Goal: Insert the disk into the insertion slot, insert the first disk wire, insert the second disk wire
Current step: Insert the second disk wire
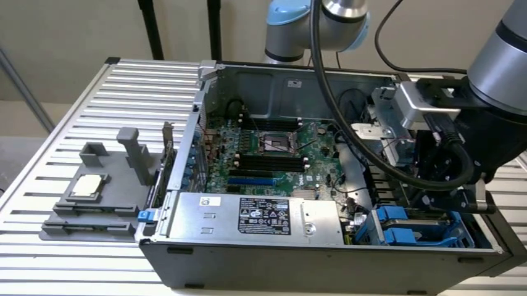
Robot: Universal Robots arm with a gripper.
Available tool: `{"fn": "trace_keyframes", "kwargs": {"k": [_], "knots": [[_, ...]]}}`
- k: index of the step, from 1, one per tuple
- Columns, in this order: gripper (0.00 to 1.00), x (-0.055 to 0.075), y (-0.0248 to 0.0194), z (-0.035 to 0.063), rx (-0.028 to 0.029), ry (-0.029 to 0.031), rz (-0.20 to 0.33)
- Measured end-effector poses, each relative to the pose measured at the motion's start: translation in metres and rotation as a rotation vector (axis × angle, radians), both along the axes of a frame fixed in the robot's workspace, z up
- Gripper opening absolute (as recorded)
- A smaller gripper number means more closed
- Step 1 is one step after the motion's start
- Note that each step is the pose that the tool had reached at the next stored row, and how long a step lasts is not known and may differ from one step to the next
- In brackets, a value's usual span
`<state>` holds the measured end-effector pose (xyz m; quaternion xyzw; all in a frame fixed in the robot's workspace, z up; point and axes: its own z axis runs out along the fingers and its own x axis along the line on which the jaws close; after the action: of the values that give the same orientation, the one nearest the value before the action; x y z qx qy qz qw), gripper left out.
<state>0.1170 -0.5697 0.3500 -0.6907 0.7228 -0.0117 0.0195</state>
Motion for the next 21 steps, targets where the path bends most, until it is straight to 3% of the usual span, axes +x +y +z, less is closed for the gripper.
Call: {"fn": "trace_keyframes", "kwargs": {"k": [2,7,12,13,21], "knots": [[0.16,-0.001,-0.0001,0.0011,0.0004,-0.0074,0.003],[0.16,-0.003,-0.0024,0.0012,0.0008,-0.0427,0.010],[0.16,-0.011,-0.0046,0.0008,0.0008,-0.0558,0.018],[0.16,-0.012,-0.0046,0.0002,0.0012,-0.0612,0.021],[0.16,-0.016,-0.0047,-0.0038,0.0011,-0.1179,0.045]]}}
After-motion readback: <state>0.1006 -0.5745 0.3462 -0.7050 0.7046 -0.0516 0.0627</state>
